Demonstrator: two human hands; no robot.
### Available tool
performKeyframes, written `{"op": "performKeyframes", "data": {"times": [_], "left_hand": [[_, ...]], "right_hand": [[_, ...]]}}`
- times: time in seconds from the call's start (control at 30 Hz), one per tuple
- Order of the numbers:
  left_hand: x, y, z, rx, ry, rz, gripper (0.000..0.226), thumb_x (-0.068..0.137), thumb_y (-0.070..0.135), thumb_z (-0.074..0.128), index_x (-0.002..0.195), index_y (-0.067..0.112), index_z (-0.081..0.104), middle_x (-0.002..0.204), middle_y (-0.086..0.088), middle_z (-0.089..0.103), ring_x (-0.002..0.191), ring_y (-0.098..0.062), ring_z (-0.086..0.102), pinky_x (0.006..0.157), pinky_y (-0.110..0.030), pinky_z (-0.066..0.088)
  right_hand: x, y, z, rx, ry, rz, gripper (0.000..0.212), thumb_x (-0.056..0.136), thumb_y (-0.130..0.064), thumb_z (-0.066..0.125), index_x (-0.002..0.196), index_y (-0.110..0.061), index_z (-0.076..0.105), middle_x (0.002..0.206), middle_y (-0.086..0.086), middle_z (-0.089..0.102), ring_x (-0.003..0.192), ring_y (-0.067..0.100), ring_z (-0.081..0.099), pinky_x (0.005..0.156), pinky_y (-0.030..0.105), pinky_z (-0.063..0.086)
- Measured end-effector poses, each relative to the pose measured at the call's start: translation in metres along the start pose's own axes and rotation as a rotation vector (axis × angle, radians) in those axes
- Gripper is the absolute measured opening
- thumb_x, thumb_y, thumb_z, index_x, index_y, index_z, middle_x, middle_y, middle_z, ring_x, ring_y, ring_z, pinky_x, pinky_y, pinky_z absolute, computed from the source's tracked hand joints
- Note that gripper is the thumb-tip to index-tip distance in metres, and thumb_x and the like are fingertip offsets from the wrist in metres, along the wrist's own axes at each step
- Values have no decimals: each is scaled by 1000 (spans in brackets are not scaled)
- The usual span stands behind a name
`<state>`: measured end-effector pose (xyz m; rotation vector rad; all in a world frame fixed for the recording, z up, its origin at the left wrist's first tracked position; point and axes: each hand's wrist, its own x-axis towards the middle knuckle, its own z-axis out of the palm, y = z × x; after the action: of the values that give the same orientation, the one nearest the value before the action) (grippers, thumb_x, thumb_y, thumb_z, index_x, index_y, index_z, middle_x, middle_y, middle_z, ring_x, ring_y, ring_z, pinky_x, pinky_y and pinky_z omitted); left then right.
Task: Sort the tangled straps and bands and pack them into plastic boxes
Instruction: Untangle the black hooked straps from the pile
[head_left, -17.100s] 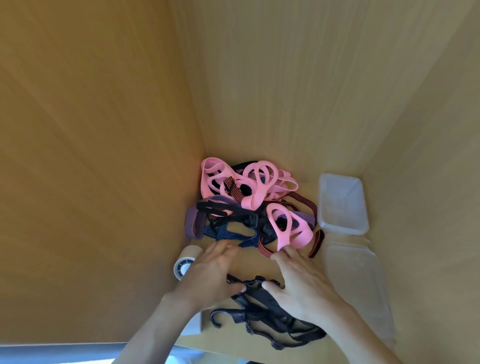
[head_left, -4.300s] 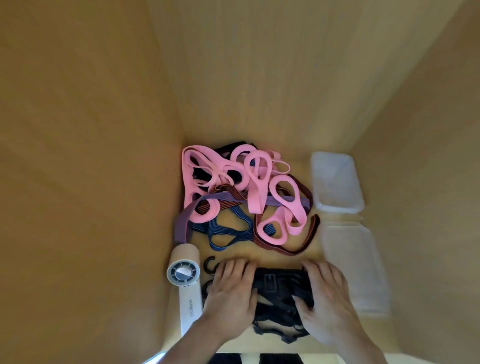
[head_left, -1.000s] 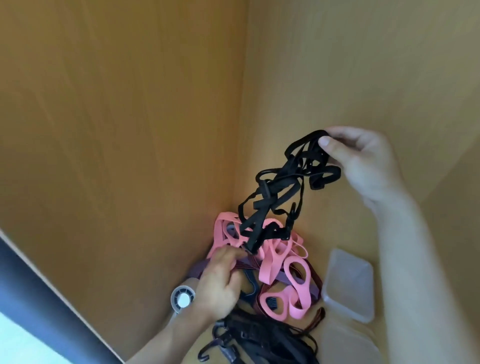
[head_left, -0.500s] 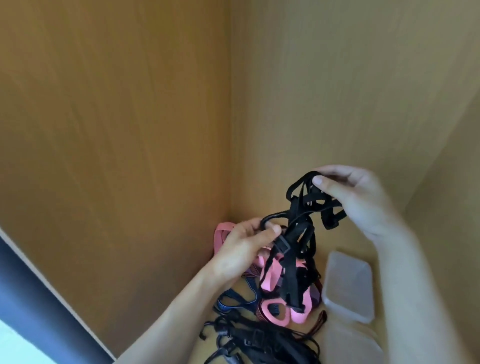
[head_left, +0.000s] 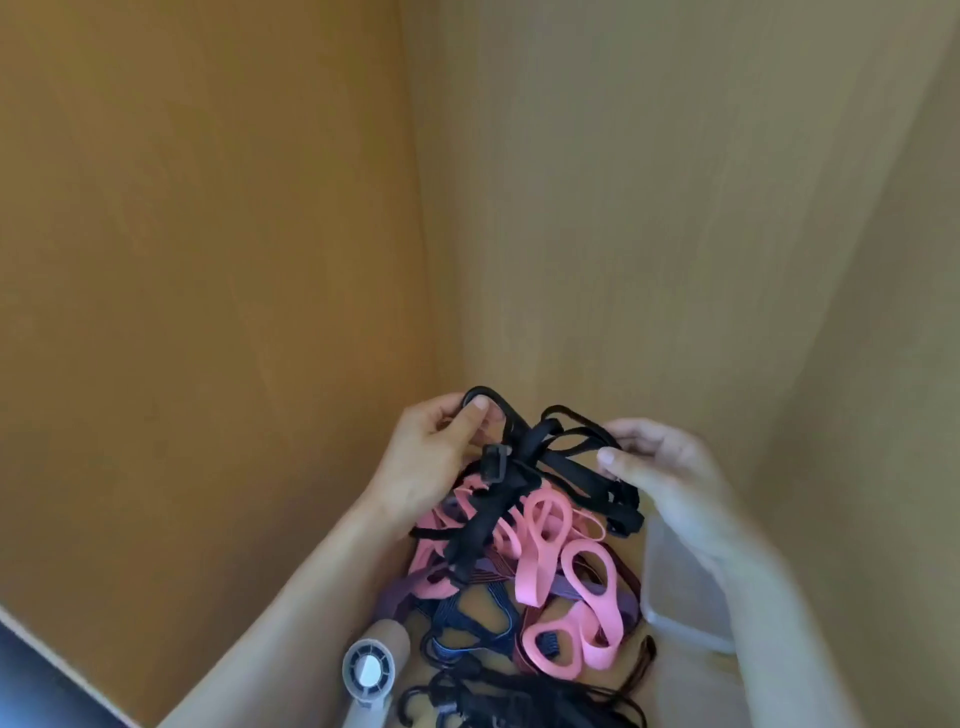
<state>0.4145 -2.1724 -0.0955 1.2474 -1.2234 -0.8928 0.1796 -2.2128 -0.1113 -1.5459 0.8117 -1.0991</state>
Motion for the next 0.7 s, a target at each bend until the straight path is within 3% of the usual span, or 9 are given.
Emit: {"op": "performKeyframes", "data": {"times": [0.17, 0.3, 0.4, 0.47, 0.53, 0.63, 0.7], "left_hand": [[13, 13, -1, 29, 0, 31, 34, 105, 29, 50, 88, 11, 74, 89, 0, 76, 89, -15, 72, 83, -31, 61], [19, 21, 1, -33, -31, 15, 35, 107, 26, 47, 89, 6, 71, 90, -4, 75, 85, -18, 72, 77, -32, 61], [20, 25, 4, -186, -61, -34, 33, 107, 22, 46, 85, 5, 64, 91, -11, 73, 87, -26, 74, 72, -31, 60], [21, 28, 7, -346, -81, -70, 32, 107, 20, 45, 79, 7, 56, 94, -14, 72, 86, -33, 74, 68, -31, 61], [21, 33, 8, -443, -106, -76, 32, 106, 20, 45, 77, 8, 53, 95, -16, 72, 84, -35, 75, 68, -31, 62], [24, 48, 10, -430, -146, -26, 31, 106, 22, 47, 79, 7, 55, 95, -18, 72, 86, -36, 75, 71, -31, 63], [27, 62, 11, -356, -167, 30, 32, 106, 22, 47, 79, 7, 56, 95, -18, 72, 87, -36, 75, 72, -30, 62]], "right_hand": [[-3, 14, 4, 80, 51, 20, 33, 92, 7, 61, 96, -21, 78, 93, 9, 77, 87, 15, 72, 78, 19, 54], [0, 11, 3, 160, 119, 13, 27, 94, 7, 56, 100, -12, 74, 91, 7, 76, 87, 15, 70, 80, 21, 53], [6, 2, -2, 269, 141, -8, 33, 93, 13, 46, 90, -9, 70, 89, 11, 71, 80, 21, 66, 78, 35, 51], [10, -4, -5, 376, 160, -12, 38, 85, 17, 38, 82, -8, 66, 84, 13, 67, 71, 25, 63, 64, 34, 51], [13, -3, -6, 416, 184, -7, 39, 80, 15, 36, 74, -10, 65, 82, 13, 66, 70, 26, 62, 60, 33, 51], [16, 2, -3, 372, 196, 13, 28, 68, 5, 43, 68, -14, 65, 81, 13, 65, 72, 27, 59, 67, 37, 46], [18, 5, -1, 345, 196, 15, 32, 66, 9, 42, 67, -14, 65, 78, 14, 64, 72, 27, 58, 69, 38, 45]]}}
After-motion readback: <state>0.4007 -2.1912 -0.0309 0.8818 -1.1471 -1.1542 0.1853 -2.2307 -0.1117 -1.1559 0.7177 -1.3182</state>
